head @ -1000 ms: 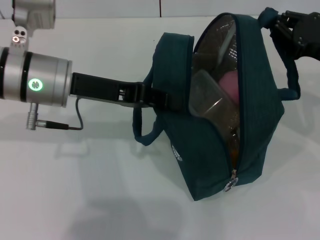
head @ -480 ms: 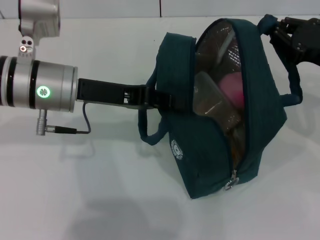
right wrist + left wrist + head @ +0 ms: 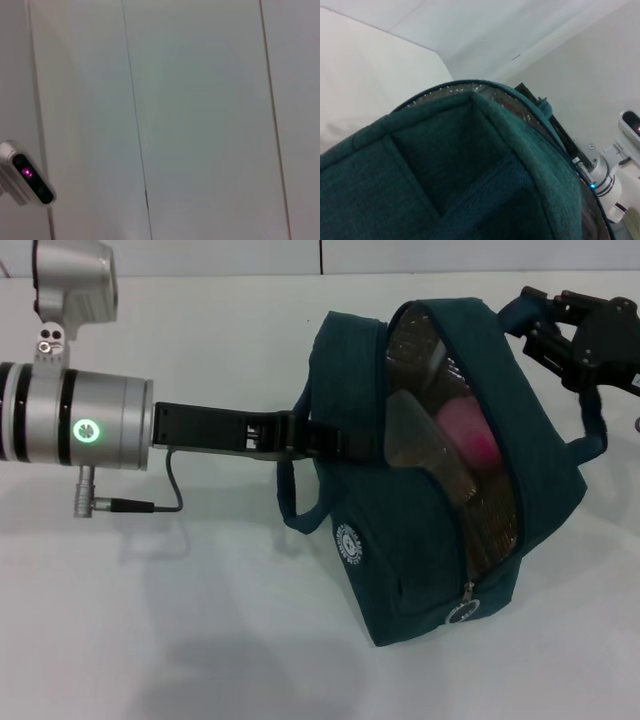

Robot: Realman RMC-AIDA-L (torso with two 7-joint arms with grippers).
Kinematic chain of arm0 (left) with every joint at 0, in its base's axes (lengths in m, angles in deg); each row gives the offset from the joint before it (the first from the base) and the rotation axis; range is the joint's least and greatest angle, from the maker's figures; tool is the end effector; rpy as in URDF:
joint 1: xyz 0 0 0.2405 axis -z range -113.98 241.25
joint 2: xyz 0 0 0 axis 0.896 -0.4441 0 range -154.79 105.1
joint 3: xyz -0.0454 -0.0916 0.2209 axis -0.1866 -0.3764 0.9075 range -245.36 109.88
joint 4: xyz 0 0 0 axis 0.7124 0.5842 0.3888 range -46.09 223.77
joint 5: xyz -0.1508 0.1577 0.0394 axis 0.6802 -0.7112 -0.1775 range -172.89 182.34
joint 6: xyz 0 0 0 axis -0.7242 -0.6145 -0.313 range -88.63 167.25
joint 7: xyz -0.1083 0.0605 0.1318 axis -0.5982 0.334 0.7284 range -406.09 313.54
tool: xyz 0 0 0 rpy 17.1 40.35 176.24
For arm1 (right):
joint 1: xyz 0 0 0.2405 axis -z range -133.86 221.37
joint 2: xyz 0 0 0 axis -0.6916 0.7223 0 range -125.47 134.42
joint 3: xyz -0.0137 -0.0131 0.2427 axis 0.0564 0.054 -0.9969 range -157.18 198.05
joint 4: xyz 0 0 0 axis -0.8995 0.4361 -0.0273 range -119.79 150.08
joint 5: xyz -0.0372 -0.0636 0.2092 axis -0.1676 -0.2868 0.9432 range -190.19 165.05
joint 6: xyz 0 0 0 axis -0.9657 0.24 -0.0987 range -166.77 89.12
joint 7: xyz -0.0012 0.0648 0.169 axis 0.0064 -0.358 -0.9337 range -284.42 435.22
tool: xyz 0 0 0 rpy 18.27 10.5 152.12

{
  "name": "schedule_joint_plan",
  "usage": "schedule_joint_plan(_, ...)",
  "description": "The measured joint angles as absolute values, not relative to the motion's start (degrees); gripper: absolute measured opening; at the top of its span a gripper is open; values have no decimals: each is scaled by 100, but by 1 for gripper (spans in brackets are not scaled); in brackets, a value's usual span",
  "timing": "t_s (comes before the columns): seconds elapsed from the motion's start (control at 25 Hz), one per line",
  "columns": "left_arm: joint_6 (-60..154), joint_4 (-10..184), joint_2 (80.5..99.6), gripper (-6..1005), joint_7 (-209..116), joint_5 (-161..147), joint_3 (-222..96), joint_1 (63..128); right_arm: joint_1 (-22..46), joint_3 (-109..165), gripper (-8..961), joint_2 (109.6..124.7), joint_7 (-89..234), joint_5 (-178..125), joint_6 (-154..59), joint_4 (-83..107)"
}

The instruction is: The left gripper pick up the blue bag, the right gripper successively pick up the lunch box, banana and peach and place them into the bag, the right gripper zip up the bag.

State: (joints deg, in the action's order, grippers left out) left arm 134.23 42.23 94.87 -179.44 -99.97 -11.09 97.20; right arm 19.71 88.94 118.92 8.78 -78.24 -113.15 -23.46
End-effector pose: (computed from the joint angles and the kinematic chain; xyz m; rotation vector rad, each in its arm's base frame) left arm -0.1618 0.3410 -0.0368 2.4822 1.4582 0.6986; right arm 0.2073 0.3855 0.0112 -2.3561 0.3846 1.0205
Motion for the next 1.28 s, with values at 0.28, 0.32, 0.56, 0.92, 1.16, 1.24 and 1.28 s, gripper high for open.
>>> schedule_joint_plan(0.28, 13330, 4226, 9486, 61, -17943, -9994, -1113, 9658, 2122, 8890, 501, 11846, 860, -7892, -11145, -2214)
schedule_joint_plan(0.32, 13327, 4226, 9486, 61, -17940, -9994, -1114, 9653, 2128, 8890, 519, 11831, 860, -7900, -11137, -2150)
schedule_joint_plan(0.56, 13277, 4240, 9486, 62, -17890, -9994, -1114, 9619, 2227, 8879, 626, 11789, 891, -7971, -11111, -1918)
schedule_joint_plan(0.92, 13271, 4244, 9479, 62, -17889, -9846, -1114, 9506, 2628, 8104, 875, 11869, 1493, -7933, -12713, -1942)
schedule_joint_plan(1.16, 13272, 4244, 9477, 62, -17845, -9845, -1114, 9456, 2572, 7908, 874, 11824, 1726, -8504, -14415, -1969)
schedule_joint_plan(1.24, 13272, 4244, 9477, 62, -17811, -9845, -1114, 9448, 2491, 7908, 874, 11844, 1762, -9009, -14624, -1970)
schedule_joint_plan(1.28, 13272, 4244, 9477, 62, -17798, -9845, -1114, 9444, 2455, 7907, 874, 11872, 1817, -9320, -14666, -1971)
